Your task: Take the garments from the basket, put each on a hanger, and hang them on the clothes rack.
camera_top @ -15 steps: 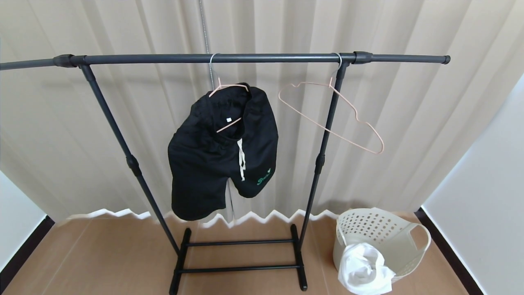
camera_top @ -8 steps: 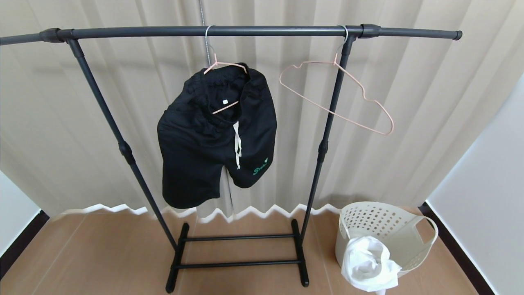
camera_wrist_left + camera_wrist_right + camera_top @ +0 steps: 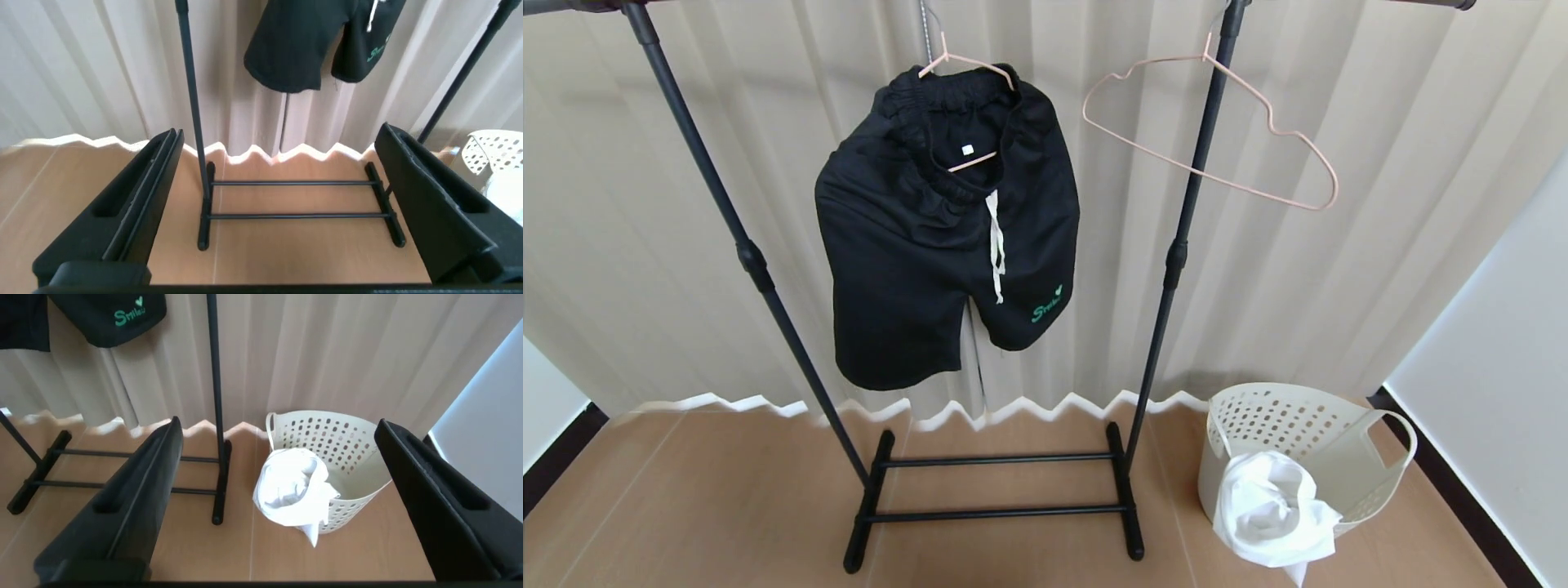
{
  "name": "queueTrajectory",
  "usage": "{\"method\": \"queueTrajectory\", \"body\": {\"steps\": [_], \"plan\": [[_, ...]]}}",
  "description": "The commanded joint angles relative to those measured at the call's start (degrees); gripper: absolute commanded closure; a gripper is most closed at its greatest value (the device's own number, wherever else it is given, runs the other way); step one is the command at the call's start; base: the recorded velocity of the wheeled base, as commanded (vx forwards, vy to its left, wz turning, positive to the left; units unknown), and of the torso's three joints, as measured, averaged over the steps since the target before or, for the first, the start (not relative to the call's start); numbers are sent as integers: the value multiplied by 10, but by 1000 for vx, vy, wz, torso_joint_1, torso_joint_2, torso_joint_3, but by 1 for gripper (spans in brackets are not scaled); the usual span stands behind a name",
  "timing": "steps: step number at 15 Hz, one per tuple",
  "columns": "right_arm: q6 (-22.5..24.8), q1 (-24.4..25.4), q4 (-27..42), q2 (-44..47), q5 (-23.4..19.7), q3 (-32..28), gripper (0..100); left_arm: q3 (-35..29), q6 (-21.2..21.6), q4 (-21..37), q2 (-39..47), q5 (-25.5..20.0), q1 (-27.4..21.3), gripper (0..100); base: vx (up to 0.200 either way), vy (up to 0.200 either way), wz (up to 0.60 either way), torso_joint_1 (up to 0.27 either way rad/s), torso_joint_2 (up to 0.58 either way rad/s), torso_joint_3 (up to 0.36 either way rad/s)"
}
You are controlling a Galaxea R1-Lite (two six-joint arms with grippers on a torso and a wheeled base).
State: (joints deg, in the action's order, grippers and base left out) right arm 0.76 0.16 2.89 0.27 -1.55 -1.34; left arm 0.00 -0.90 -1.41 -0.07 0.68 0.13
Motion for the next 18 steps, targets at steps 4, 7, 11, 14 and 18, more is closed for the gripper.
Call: {"method": "queueTrajectory", "body": {"steps": [4,7,11,14,18], "plan": [[-1,0,0,1,1,0,0,0,-7,-1,1,13,0,0,50,0,0,-111,435,321],[0,0,0,1,1,0,0,0,-9,-3,1,20,0,0,133,0,0,-31,102,85],[0,0,0,1,0,0,0,0,-9,-3,1,20,0,0,0,0,0,-30,126,107],[-1,0,0,1,1,0,0,0,-9,-3,1,20,0,0,0,0,0,-54,408,341],[-1,1,-1,1,1,0,0,0,-9,-3,1,20,0,0,0,0,0,-28,228,205]]}}
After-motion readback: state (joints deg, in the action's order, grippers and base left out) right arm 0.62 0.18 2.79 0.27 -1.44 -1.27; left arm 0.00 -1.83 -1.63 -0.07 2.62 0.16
